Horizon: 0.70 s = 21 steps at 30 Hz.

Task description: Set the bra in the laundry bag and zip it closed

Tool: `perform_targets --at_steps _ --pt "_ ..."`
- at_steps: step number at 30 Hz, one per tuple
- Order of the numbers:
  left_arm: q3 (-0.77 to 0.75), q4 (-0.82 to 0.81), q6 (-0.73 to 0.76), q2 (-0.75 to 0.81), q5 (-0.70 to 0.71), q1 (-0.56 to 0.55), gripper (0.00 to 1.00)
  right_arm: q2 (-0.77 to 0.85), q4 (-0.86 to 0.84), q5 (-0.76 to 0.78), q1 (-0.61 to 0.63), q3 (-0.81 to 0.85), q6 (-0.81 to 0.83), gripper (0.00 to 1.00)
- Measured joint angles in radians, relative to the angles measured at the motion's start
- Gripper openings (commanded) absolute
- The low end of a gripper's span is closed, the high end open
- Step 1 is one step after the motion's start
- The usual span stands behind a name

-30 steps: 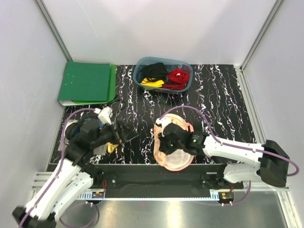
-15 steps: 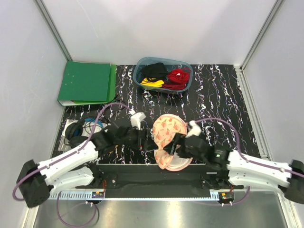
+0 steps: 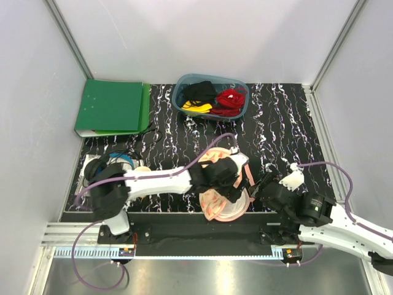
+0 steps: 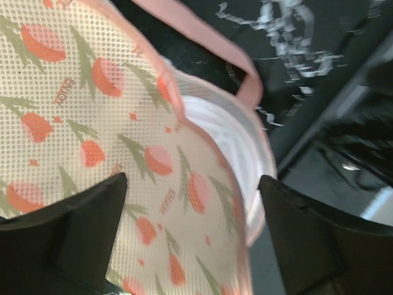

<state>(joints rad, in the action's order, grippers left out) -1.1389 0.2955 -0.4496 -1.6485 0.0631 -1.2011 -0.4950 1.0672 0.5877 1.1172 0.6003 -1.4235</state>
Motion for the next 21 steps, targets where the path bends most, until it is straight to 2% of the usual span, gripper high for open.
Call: perform_targets --at_steps 1,2,3,4,5,6,8,11,14,15,21 --pt "-0.02 0.013 0.006 -0.032 0.011 -0.002 0.74 -0.015 0.019 -0.002 0.0 0.0 -0.005 0.89" --pt "-0.035 0.025 0.011 -0.066 0.022 -0.002 0.56 -0.035 0.032 -0.003 0.0 0.0 -0.006 0.88" --pt "-0.043 0.035 0.015 -0.092 0.03 -0.002 0.48 -0.059 0.039 -0.005 0.0 0.0 -0.007 0.86" --pt "-0.044 0.051 0.018 -0.111 0.04 -0.002 0.41 -0.085 0.039 -0.006 0.0 0.0 -0.007 0.79" --pt "-0.044 0.076 0.024 -0.123 0.05 -0.001 0.27 -0.109 0.04 -0.007 0.0 0.0 -0.007 0.76" --pt "-0.044 0.098 0.026 -0.127 0.061 -0.001 0.22 -0.134 0.038 -0.007 0.0 -0.001 -0.007 0.71" --pt "-0.036 0.116 0.024 -0.115 0.088 -0.001 0.17 -0.16 0.017 -0.013 0.0 -0.013 -0.006 0.63" --pt "0.013 0.121 0.014 -0.035 0.122 -0.001 0.14 -0.171 -0.058 -0.039 -0.005 -0.057 0.012 0.65" --pt "0.082 0.117 -0.005 0.103 0.133 -0.001 0.07 -0.214 -0.19 -0.093 -0.037 -0.102 0.077 0.68" --pt "0.105 0.108 -0.016 0.155 0.133 0.0 0.01 -0.256 -0.244 -0.122 -0.067 -0.11 0.109 0.69" --pt "0.241 0.04 -0.096 0.404 0.159 0.001 0.0 -0.534 -0.529 -0.263 -0.233 -0.116 0.296 0.71"
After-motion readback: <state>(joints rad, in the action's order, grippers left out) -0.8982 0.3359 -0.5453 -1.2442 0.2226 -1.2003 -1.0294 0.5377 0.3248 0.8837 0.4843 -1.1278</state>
